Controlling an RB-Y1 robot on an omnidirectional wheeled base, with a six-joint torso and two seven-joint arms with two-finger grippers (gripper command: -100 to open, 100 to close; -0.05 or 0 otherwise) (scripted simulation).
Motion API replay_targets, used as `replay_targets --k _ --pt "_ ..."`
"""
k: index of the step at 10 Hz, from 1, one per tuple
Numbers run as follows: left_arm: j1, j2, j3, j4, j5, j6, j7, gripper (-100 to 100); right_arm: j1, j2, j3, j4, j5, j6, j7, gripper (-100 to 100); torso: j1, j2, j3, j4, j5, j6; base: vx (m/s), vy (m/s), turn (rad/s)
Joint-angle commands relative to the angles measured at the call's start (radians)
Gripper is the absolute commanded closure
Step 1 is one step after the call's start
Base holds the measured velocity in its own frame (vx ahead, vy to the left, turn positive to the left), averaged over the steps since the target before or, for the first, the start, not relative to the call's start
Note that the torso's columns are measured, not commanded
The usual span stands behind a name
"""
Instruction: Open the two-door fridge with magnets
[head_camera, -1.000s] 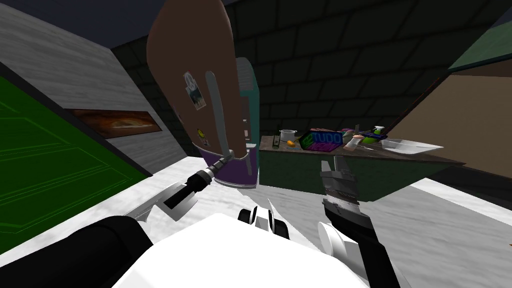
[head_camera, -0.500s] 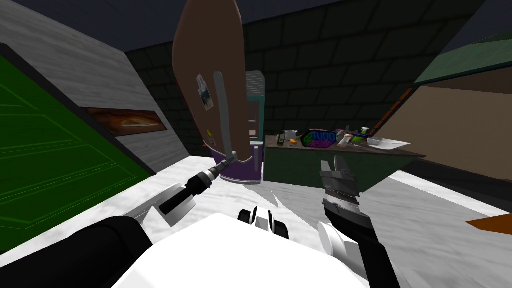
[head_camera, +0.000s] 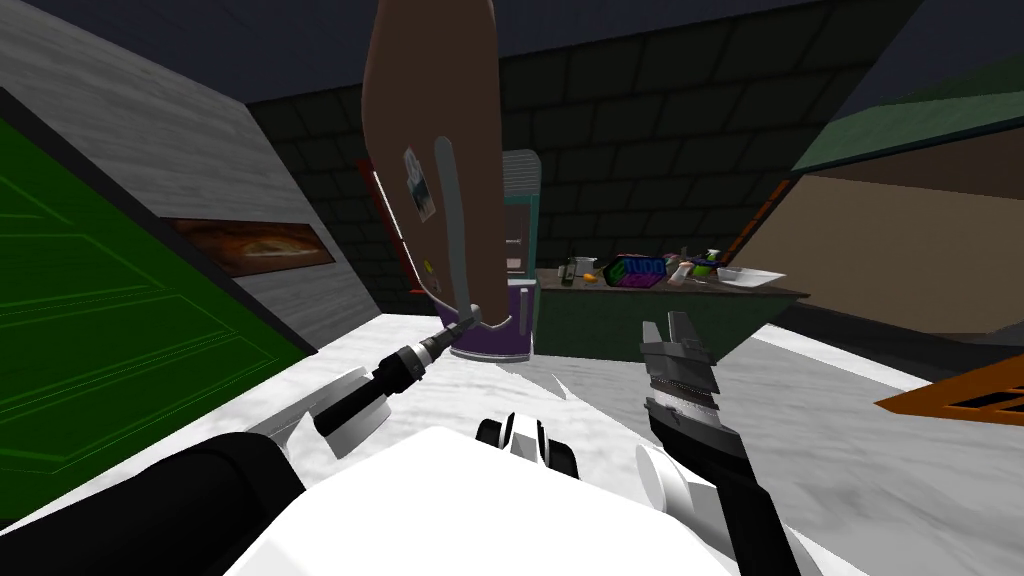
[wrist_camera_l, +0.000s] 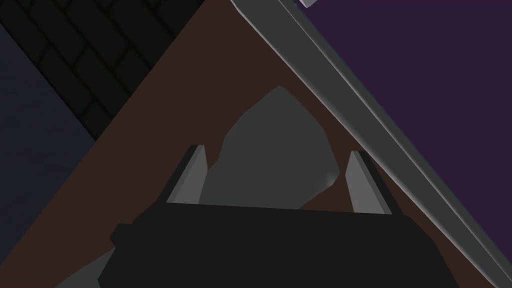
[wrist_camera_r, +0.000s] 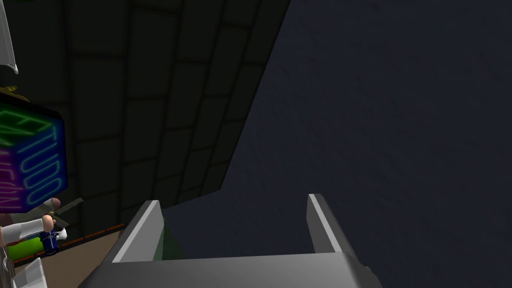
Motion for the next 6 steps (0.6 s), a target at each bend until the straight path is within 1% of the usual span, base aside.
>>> replay_targets --k 1,2,3,4,5,6 --pt "0.000 0.038 -0.004 -0.009 0.008 -0.050 0.005 100 0.000 0.000 0.000 0.000 0.000 0.000 0.000 0 0.002 0.000 0.000 0.000 0.001 0.001 -0.244 0.277 -0.114" --pt "0.000 0.038 -0.004 -0.009 0.008 -0.050 0.005 100 0.000 0.000 0.000 0.000 0.000 0.000 0.000 0 0.000 0.002 0.001 0.001 0.001 0.001 -0.162 0.212 -0.049" --pt "0.002 0.055 -0.011 -0.012 0.012 -0.069 0.007 100 0.000 0.000 0.000 0.000 0.000 0.000 0.000 0 -0.004 -0.003 -0.002 0.000 0.000 0.000 -0.174 0.222 -0.056" --pt "0.004 0.073 -0.018 -0.014 0.015 -0.088 0.008 100 0.000 0.000 0.000 0.000 0.000 0.000 0.000 0 -0.003 -0.003 -0.003 0.000 -0.001 0.001 -0.237 0.245 -0.102" --pt "0.004 0.073 -0.018 -0.014 0.015 -0.088 0.008 100 0.000 0.000 0.000 0.000 0.000 0.000 0.000 0 -0.005 0.002 0.002 -0.001 0.000 0.003 -0.162 0.207 -0.053" --pt "0.006 0.090 -0.025 -0.017 0.019 -0.107 0.009 100 0.000 0.000 0.000 0.000 0.000 0.000 0.000 0 -0.007 0.001 0.001 0.000 -0.001 0.002 -0.158 0.215 -0.051"
